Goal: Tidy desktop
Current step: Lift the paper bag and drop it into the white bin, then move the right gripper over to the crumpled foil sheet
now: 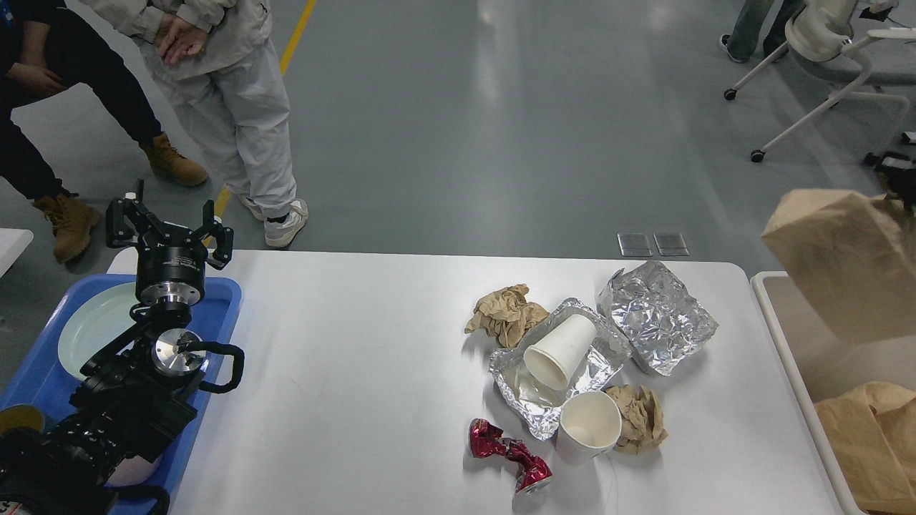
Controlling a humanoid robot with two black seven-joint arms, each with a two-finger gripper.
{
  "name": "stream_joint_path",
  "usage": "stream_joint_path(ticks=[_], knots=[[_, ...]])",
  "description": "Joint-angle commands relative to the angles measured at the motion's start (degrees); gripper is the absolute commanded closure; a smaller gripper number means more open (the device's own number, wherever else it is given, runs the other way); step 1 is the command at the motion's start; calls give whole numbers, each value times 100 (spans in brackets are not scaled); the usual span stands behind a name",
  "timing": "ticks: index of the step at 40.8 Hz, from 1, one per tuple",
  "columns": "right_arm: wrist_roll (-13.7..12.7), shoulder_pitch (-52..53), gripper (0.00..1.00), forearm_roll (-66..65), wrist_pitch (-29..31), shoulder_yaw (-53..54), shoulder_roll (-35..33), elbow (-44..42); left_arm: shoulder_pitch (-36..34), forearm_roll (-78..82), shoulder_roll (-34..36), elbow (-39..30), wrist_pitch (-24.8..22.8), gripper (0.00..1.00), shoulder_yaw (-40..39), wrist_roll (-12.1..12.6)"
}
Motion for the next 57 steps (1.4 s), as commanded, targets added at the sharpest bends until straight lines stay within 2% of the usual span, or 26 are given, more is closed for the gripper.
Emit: stream_joint_path(ticks=[1, 4, 9, 17, 18, 19, 20, 23, 29, 39, 42, 48, 53, 57], knots=[[-15, -28, 100, 1, -333, 307, -184, -285, 0, 0, 0, 0, 0, 3, 0, 0], [-15, -274, 100, 1, -781, 405, -228, -540, 0, 0, 0, 0, 0, 4, 0, 0], [-7, -1440, 100, 1, -1580, 588, -229, -1075, 0, 0, 0, 0, 0, 4, 0, 0], [-7, -2761, 100, 1, -1784, 1151, -237, -1560, 0, 0, 0, 0, 0, 4, 0, 0], [-7, -2893, 95, 1, -1785, 1213, -237, -1587, 0, 0, 0, 0, 0, 4, 0, 0], [-7, -3042, 80, 1, -1793, 1266, -237, -1630, 0, 0, 0, 0, 0, 3, 0, 0], [-7, -3148, 63, -8, -1793, 1310, -237, -1674, 0, 0, 0, 0, 0, 3, 0, 0], [2, -3525, 0, 1, -1811, 1502, -229, -1955, 0, 0, 0, 0, 0, 4, 0, 0], [2, -3914, 0, 1, -1811, 1705, -220, -2000, 0, 0, 0, 0, 0, 4, 0, 0], [2, -3677, 0, -8, -1758, 1802, -80, -1947, 0, 0, 0, 0, 0, 4, 0, 0], [2, -3326, 0, -8, -1706, 1750, 26, -1825, 0, 0, 0, 0, 0, 3, 0, 0], [-7, -2053, 0, -52, -1679, 1495, 315, -1043, 0, 0, 0, 0, 0, 3, 0, 0], [-15, -805, 0, -17, -1583, 626, 1106, -253, 0, 0, 0, 0, 0, 3, 0, 0], [-7, 170, 0, -8, -1189, 116, 1835, 599, 0, 0, 0, 0, 0, 3, 0, 0]])
